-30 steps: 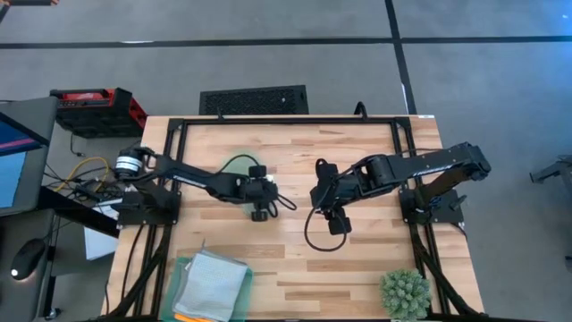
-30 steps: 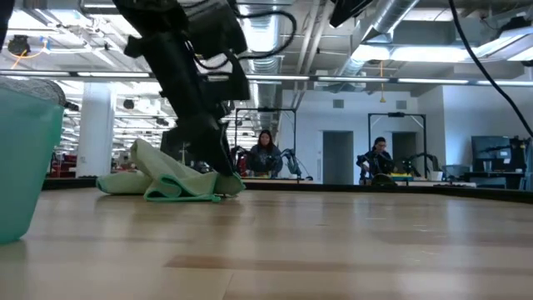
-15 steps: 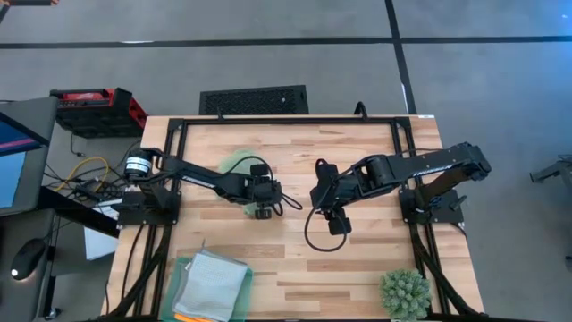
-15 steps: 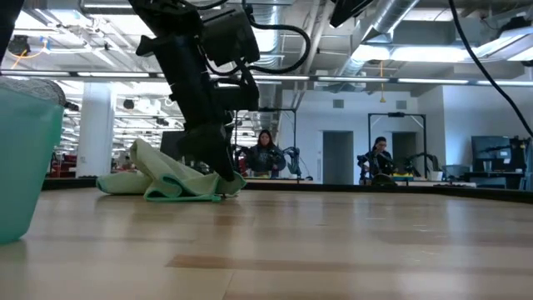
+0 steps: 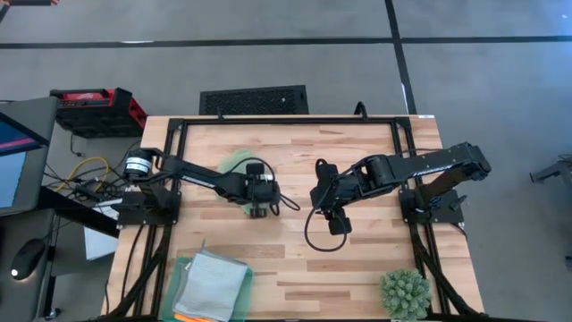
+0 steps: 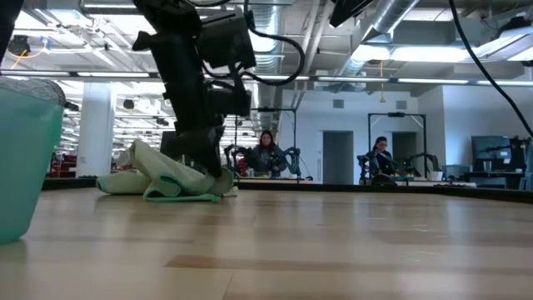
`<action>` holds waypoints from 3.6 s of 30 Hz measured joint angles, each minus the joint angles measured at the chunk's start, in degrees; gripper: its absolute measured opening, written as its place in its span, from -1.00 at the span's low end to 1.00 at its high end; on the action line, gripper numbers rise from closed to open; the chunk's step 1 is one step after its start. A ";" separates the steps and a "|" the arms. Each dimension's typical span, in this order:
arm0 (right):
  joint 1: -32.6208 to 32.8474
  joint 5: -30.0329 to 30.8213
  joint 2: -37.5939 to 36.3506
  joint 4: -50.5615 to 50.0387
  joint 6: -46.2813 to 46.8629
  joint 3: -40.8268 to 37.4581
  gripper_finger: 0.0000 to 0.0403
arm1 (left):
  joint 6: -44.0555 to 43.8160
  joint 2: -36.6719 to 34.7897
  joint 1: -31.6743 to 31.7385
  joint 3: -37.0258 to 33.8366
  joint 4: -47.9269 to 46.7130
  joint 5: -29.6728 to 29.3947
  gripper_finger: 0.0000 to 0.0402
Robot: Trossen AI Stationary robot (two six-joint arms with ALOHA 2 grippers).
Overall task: Fold microfiber towels
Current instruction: Fold the green microfiber cloth
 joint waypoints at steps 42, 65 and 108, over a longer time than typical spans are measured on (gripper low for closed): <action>-9.74 -7.74 29.09 55.22 -14.60 -12.98 0.02 | -47.23 -22.75 -12.22 6.60 -44.37 -8.57 -1.00; -13.31 -7.75 37.18 59.91 -11.85 -10.89 0.02 | -47.20 -22.73 -12.22 6.60 -44.28 -6.25 -1.00; -11.52 12.30 17.76 34.44 3.48 -11.17 -0.97 | -48.32 -23.25 -14.54 6.60 -38.31 -18.26 -1.00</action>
